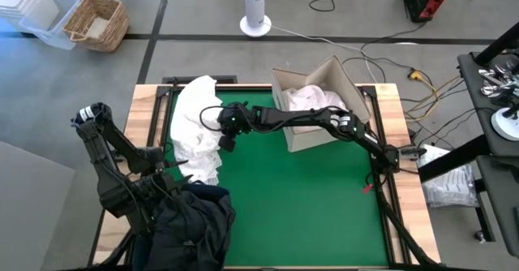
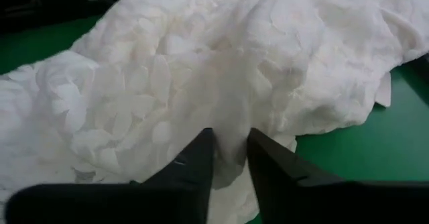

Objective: Sort clothes
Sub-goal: Put the white shirt into the brown laundry organizer

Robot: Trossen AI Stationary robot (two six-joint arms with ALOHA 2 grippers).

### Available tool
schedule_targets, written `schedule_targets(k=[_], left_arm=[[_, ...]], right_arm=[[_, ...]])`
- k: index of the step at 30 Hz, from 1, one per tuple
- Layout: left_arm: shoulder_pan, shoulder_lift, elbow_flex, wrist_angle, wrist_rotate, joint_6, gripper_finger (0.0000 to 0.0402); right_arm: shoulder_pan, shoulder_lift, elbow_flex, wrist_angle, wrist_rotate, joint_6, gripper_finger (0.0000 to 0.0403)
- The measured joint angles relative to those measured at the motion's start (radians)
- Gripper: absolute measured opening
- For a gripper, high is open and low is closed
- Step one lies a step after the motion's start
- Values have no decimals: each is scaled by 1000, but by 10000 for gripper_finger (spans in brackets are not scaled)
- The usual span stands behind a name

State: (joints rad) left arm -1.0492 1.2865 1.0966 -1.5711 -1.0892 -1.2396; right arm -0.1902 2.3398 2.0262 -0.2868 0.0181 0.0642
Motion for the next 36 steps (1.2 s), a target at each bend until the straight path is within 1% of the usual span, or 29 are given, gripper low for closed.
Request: schedule_targets(k=[5,6,15,18,21,28,33,36], left_arm=[[0,0,0,0,-1,0,194],[0,0,0,0,-1,0,194],[0,0,0,0,-1,0,194],[0,0,0,0,-1,0,194],[0,0,0,0,-1,0,194],[0,1,0,0,-1,0,194],[0,1,0,0,-7,5,194],[0,1,0,0,-31,11,194]], right_arm=[[0,0,0,7,0,-13,20],[0,0,0,7,0,-14,16],[2,0,4,0,0,-14,9],[4,-8,21,-24,-25,-27,9],[5,-30,42,-41,-50,-37,9],[6,-100,67,-76,-52,-83,9],[7,-155,70,-62,-54,-120,9],[6,-183,69,-38,-119,-133,9]])
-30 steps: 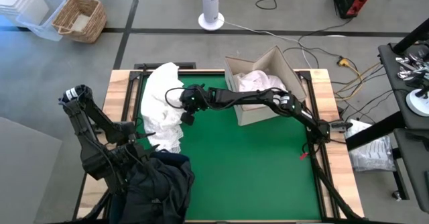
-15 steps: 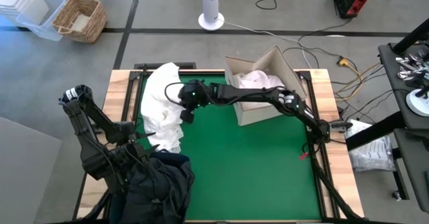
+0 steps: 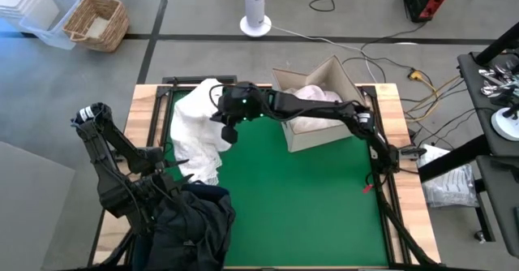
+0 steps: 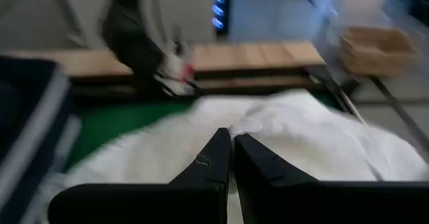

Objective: Sort clothes
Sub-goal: Put the white shirt into the brown laundry organizer

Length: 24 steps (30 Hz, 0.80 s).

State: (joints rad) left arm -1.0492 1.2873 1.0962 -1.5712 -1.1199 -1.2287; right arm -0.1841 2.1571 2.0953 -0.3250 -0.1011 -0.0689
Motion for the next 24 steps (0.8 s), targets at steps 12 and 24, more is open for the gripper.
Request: schedule_targets(k=[12,24], left_arm=[[0,0,9,0,-8,1,194],[0,1,36,4,-20,1,194]], right_arm=[[0,-141,12,63,-90,-22,9],[-2,-293,11,72,-94,-37,9]])
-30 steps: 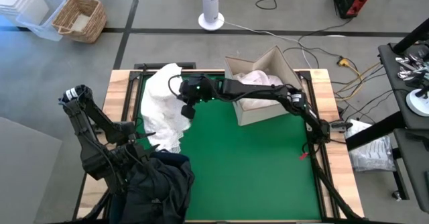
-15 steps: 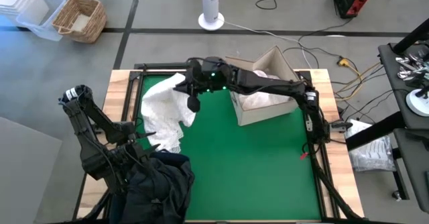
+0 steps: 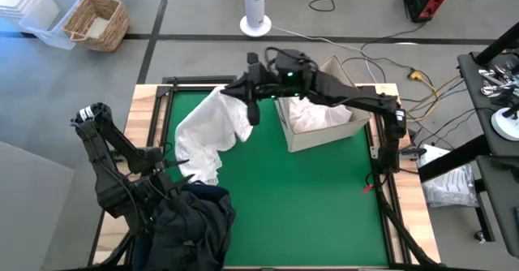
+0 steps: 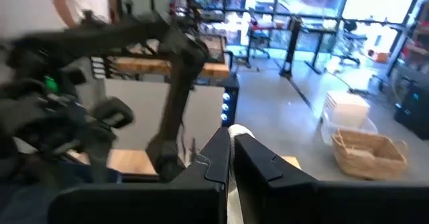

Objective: Sort clothes
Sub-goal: Put the white shirt into the brown laundry organizer

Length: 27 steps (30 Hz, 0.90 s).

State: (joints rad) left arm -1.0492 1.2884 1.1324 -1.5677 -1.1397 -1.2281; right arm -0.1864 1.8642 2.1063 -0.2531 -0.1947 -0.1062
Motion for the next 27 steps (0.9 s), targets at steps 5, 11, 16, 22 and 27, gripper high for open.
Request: schedule_targets(k=[5,11,16,22,27], left_arm=[[0,0,0,6,-76,0,194],[5,0,0,59,-314,0,194],[40,-3,11,63,-389,7,203],[128,-6,87,62,-384,87,244],[211,3,146,67,-330,181,277]], right_arm=[[1,-61,0,-3,-88,28,9],[18,-111,0,-55,-131,49,9],[38,-123,0,-94,-132,35,9],[51,-119,-1,-117,-133,29,9],[52,-118,0,-116,-192,37,9]])
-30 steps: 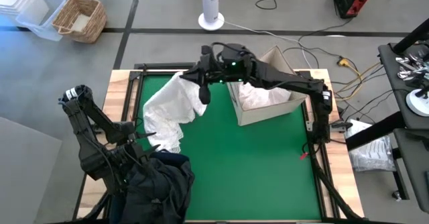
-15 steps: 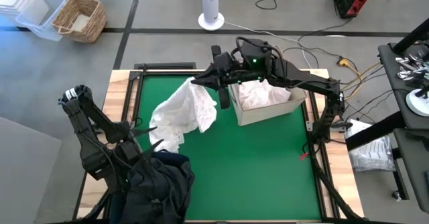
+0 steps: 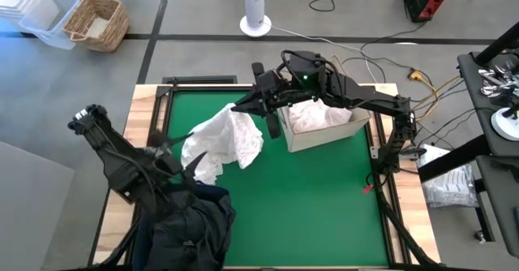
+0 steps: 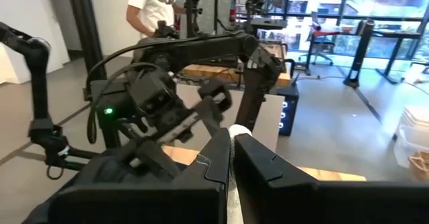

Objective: Sort clothes
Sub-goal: Put the white shirt into the brown laundry organizer

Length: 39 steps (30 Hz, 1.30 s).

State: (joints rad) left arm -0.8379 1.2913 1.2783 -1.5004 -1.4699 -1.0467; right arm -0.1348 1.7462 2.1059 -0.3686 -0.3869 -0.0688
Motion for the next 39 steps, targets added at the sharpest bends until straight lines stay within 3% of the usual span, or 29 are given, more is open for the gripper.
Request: schedule_targets(k=[9,16,22,27,32,39], left_arm=[[132,3,36,135,152,282,284],[234,2,49,415,296,681,284],[286,-7,125,425,328,759,284],[320,-7,149,492,506,890,284],[377,-7,148,632,757,1067,284],[450,-5,144,704,822,1147,284]], right_arm=[[11,0,0,7,-68,13,9],[35,-1,0,6,-154,19,9],[62,-5,0,-6,-173,21,9],[84,-12,0,-27,-175,-9,9],[101,-17,0,-32,-175,-22,9],[111,-28,0,-48,-199,-13,9]])
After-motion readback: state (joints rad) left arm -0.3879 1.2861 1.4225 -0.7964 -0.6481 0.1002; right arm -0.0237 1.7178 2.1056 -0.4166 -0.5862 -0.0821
